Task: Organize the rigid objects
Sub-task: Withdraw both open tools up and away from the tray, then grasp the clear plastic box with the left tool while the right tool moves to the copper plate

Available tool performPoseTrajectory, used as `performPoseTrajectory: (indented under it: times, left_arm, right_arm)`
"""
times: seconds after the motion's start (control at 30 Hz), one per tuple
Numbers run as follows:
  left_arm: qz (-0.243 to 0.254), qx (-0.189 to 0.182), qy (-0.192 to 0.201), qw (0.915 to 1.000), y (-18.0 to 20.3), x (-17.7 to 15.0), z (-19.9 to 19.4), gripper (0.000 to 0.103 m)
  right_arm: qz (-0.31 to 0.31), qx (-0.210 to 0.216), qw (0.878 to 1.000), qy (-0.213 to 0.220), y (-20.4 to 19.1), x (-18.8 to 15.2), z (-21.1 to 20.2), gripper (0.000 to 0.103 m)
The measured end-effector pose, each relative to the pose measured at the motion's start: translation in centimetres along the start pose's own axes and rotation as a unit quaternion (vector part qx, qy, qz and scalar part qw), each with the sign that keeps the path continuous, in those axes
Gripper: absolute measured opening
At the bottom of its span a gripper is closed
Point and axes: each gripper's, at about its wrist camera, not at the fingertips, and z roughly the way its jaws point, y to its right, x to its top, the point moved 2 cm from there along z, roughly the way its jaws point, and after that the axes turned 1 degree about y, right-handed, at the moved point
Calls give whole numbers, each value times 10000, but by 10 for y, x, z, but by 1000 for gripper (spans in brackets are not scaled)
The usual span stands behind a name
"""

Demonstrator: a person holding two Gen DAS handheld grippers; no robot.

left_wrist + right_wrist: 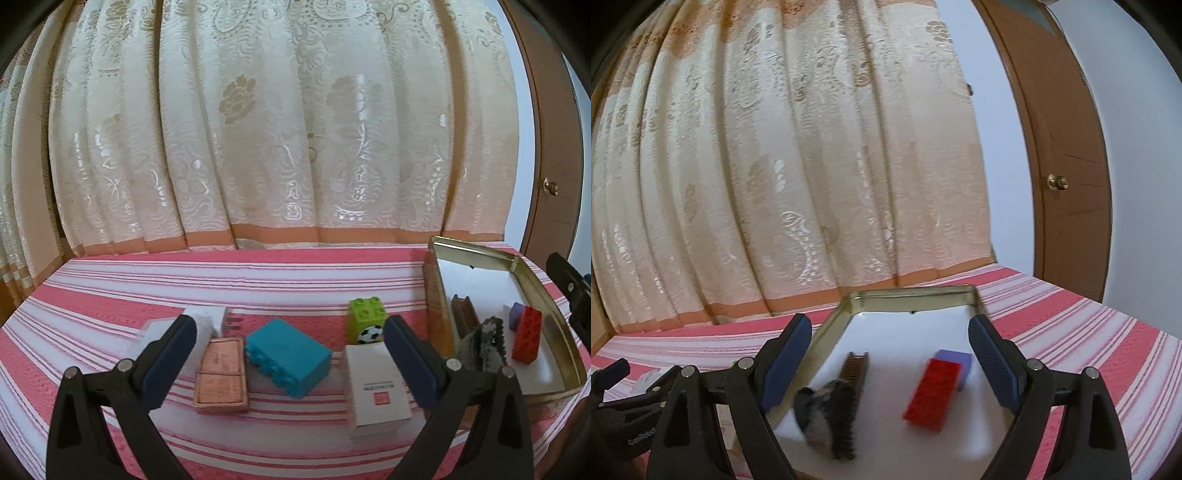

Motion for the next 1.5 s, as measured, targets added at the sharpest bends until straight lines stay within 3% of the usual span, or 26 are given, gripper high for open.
performPoseTrajectory:
  times: [0.63, 1.0, 1.1, 1.37, 1.5]
  left_arm:
    - [-236, 323, -310, 9987, -64, 0, 18, 102]
    - [-956, 380, -846, 9911, -140, -8, 43, 102]
    - [-971, 367, -934, 9902, -140, -10, 47, 102]
    - [-431, 171, -1204, 9916, -109, -6, 65, 102]
    - [-578, 74, -1534, 9865, -112, -9, 79, 102]
  right_arm:
    - [-215, 551, 9980, -234, -68, -11, 5, 89]
    - [-412, 876, 9939, -532, -100, -17, 12, 88]
    - [-507, 971, 9924, -565, -105, -19, 11, 88]
    - [-512, 1111, 9904, -638, -108, -20, 11, 88]
    - [-517, 1160, 9895, -690, -109, -21, 11, 89]
